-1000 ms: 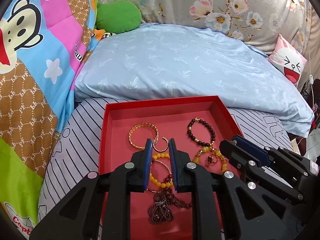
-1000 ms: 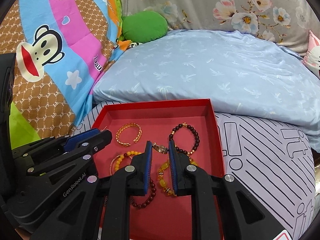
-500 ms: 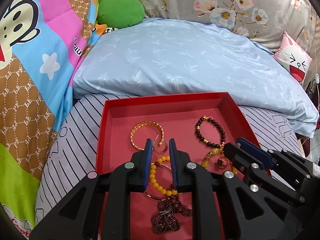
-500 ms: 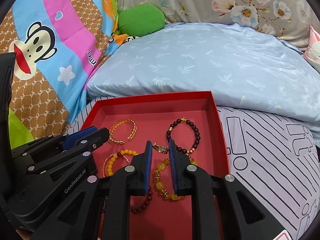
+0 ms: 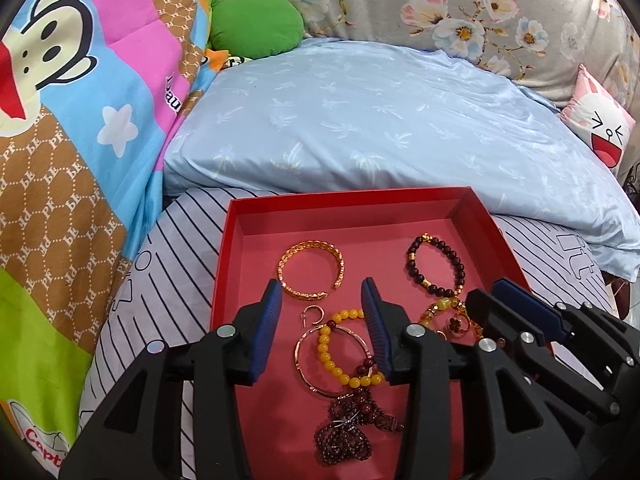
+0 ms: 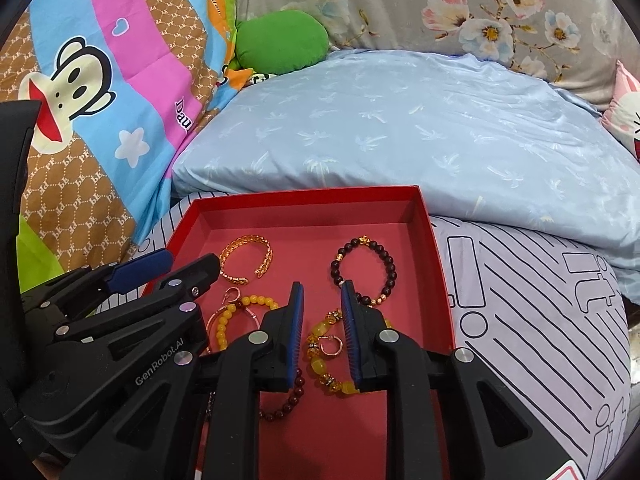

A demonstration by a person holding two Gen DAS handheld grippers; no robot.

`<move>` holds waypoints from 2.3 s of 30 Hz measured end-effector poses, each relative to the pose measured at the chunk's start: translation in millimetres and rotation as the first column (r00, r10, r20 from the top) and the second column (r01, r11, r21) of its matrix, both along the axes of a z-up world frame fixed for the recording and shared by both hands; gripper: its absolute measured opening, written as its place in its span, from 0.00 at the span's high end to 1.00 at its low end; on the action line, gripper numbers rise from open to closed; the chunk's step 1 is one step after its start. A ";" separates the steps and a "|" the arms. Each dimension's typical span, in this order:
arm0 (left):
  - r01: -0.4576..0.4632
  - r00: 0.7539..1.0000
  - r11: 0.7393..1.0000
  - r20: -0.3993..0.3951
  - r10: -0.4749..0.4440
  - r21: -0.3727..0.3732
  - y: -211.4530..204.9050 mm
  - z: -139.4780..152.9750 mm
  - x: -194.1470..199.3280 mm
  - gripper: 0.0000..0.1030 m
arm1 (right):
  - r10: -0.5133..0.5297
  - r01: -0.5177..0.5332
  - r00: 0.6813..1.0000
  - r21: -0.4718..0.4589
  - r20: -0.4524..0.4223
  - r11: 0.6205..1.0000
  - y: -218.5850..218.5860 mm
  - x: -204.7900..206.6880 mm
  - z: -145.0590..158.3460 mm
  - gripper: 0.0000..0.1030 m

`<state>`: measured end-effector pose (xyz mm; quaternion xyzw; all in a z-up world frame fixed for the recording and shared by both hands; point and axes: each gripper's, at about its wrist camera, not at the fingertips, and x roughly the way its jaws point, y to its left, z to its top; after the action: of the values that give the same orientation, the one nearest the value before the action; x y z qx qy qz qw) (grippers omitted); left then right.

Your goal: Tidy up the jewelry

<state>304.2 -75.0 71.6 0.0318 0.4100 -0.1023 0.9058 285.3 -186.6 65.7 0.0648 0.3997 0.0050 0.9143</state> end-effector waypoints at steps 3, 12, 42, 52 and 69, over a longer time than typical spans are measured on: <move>-0.004 1.000 1.000 0.003 0.004 -0.003 1.8 2.1 -2.9 0.61 | -0.002 0.002 1.000 -0.002 0.003 1.000 0.9 -5.1 3.4 0.80; -0.005 1.000 1.000 0.012 0.005 -0.008 6.4 11.8 -22.8 0.61 | -0.011 0.011 1.000 -0.015 0.017 1.000 5.3 -25.3 13.0 0.79; -0.051 0.999 0.999 -0.014 0.051 -0.004 29.4 7.4 -122.9 0.44 | -0.087 0.087 0.996 -0.048 0.005 0.995 9.3 -133.3 5.7 0.46; -0.096 0.995 0.995 -0.019 0.097 0.026 39.3 -4.1 -140.1 0.25 | -0.111 0.110 0.993 -0.039 -0.028 0.993 2.7 -149.9 -7.8 0.27; -0.134 0.991 0.991 -0.029 0.134 0.026 51.0 -13.5 -151.6 0.19 | -0.121 0.120 0.992 -0.053 -0.019 0.991 5.9 -162.5 -14.8 0.12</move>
<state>152.7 -24.0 58.1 0.0137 0.4263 -0.0367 0.9037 122.7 -180.7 50.8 0.0651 0.4050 -0.0612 0.9099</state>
